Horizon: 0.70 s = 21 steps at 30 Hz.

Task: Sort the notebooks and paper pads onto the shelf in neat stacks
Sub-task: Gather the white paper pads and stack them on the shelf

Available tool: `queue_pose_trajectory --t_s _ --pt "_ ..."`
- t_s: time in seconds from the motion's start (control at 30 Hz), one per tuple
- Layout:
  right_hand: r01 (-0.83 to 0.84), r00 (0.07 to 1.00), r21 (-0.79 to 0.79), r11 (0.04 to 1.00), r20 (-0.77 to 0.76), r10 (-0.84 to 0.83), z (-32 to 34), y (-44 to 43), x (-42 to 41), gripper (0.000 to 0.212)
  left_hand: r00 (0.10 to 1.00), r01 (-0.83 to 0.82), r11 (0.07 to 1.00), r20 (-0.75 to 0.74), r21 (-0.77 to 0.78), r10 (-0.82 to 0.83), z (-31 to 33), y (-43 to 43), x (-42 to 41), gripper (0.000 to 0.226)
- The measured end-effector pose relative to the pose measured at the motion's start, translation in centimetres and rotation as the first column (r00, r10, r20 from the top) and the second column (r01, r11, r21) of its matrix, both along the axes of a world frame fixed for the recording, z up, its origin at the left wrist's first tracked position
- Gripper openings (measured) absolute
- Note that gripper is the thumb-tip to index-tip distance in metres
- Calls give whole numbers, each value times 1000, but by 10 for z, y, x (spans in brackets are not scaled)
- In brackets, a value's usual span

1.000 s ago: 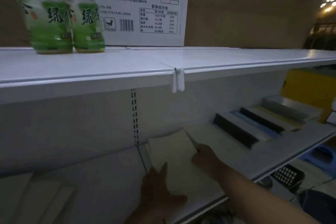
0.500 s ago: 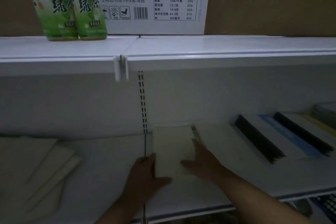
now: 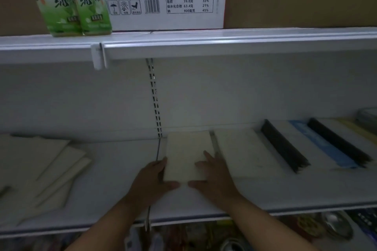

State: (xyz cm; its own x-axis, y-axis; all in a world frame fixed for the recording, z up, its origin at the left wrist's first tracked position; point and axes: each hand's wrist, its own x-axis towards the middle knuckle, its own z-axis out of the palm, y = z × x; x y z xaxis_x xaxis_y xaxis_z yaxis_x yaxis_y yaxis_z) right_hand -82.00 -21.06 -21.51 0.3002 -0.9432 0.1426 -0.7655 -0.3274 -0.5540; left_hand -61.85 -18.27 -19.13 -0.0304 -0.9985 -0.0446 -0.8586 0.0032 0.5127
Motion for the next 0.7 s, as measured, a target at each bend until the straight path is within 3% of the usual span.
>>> queue_pose_trajectory --t_s 0.13,0.37,0.47,0.57,0.7 --pt "-78 988 -208 975 -147 48 1 9 4 55 999 -24 1000 -33 14 25 -2 0 -2 144" --pt "-90 948 -232 968 -319 12 4 12 3 48 998 39 999 -54 15 -39 -2 1 1 91" --pt "-79 912 -216 973 -409 -17 8 18 2 47 988 134 988 69 80 -139 11 6 11 81" --pt "-64 889 -269 961 -453 -67 12 22 6 67 967 142 989 207 43 -148 36 27 54 69" --pt "-159 832 -397 904 -546 -94 52 29 102 92 900 87 996 431 -23 -69 78 71 164 64"
